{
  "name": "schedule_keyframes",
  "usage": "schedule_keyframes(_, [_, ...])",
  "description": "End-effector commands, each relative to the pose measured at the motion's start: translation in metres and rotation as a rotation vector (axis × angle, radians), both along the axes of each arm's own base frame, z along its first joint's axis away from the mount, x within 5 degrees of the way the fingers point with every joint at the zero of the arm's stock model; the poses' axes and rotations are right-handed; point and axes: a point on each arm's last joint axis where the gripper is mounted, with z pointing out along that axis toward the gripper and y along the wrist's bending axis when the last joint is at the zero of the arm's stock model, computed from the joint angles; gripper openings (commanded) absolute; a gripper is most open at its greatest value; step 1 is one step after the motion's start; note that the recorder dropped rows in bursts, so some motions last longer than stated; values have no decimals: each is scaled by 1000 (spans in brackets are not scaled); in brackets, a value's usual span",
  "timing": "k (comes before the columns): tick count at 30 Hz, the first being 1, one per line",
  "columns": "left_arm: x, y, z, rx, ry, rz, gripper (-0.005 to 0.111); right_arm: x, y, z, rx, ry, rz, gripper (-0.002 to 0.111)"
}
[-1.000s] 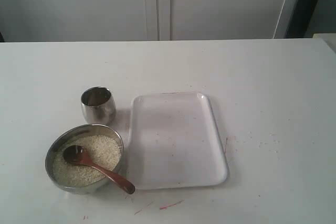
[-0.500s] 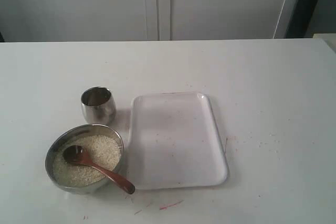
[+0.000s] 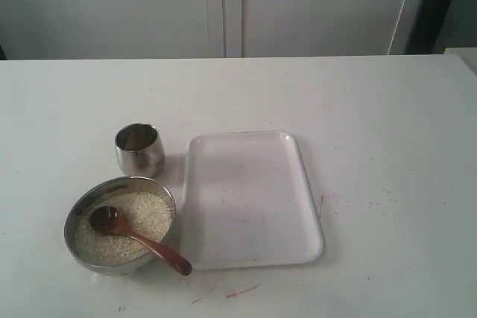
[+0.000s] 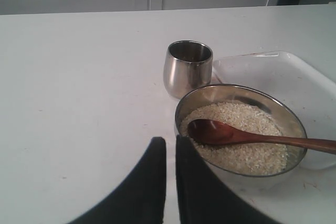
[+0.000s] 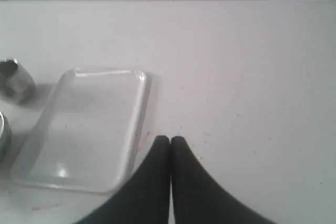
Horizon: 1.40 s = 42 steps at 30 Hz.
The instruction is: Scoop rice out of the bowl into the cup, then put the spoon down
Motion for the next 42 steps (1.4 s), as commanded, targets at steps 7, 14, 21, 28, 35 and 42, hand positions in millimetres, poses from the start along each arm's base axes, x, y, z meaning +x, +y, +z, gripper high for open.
schedule_keyframes(7, [0, 0, 2, -11, -7, -7, 14, 41, 35, 64, -70, 161, 293, 0])
schedule_keyframes(14, [0, 0, 2, -11, -7, -7, 14, 80, 97, 45, -207, 393, 548, 0])
schedule_keyframes(21, [0, 0, 2, -11, -7, -7, 14, 100, 204, -19, -372, 498, 701, 0])
schedule_keyframes(28, [0, 0, 2, -11, -7, -7, 14, 108, 241, -57, -400, 545, 738, 0])
schedule_keyframes(35, [0, 0, 2, -11, -7, -7, 14, 109, 265, -81, -415, 550, 784, 0])
schedule_keyframes(42, [0, 0, 2, -11, -7, -7, 14, 110, 274, -91, -411, 533, 801, 0])
